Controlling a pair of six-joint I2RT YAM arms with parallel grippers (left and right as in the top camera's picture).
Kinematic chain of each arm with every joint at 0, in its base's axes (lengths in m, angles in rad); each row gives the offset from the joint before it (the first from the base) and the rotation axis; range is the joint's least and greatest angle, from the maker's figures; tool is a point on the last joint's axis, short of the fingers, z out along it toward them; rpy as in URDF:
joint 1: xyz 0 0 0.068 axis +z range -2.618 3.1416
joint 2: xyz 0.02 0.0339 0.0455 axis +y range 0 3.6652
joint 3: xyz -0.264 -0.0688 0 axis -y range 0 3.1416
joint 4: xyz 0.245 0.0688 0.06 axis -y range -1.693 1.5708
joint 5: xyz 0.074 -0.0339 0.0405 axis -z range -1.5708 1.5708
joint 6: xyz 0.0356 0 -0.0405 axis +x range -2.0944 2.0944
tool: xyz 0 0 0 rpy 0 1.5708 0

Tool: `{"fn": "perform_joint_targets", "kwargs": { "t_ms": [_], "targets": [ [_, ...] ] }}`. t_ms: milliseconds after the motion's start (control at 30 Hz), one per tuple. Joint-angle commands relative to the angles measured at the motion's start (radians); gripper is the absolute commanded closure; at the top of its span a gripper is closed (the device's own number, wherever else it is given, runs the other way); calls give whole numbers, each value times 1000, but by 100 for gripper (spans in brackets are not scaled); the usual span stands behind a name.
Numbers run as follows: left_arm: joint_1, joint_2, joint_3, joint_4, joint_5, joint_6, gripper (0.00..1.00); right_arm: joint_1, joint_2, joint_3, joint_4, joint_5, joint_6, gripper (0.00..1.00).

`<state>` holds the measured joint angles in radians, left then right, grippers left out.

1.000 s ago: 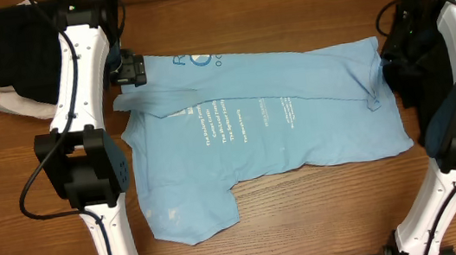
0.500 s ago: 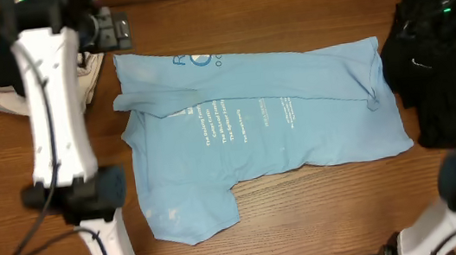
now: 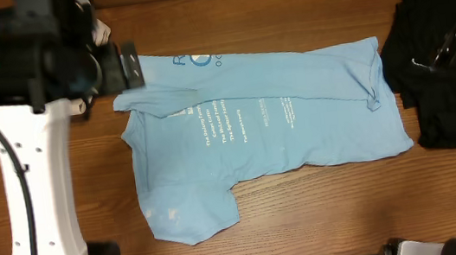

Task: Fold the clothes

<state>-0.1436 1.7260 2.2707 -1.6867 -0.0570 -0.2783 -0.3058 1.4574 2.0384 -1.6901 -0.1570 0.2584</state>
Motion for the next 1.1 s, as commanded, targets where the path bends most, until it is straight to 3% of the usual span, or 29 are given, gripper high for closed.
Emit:
{"fn": "perform_joint_targets", "kwargs": {
  "t_ms": [0,200,533,700,1067],
  "targets": [
    [-49,-125,-205,6,-132,-184,0,3,-106,-98,6,23,93,33],
    [-87,-312,-674,161,-97,-351,0,3,-271,-409,125,23,137,33],
    [-87,-426,-1302,439,213,-385,0,3,-294,-739,304,-55,131,34],
    [-87,-425,-1479,522,309,-372,2,3,-280,-808,364,-55,127,34],
    [-87,-425,-1641,643,310,-390,14,3,-279,-821,397,-54,128,34]
  ]
}}
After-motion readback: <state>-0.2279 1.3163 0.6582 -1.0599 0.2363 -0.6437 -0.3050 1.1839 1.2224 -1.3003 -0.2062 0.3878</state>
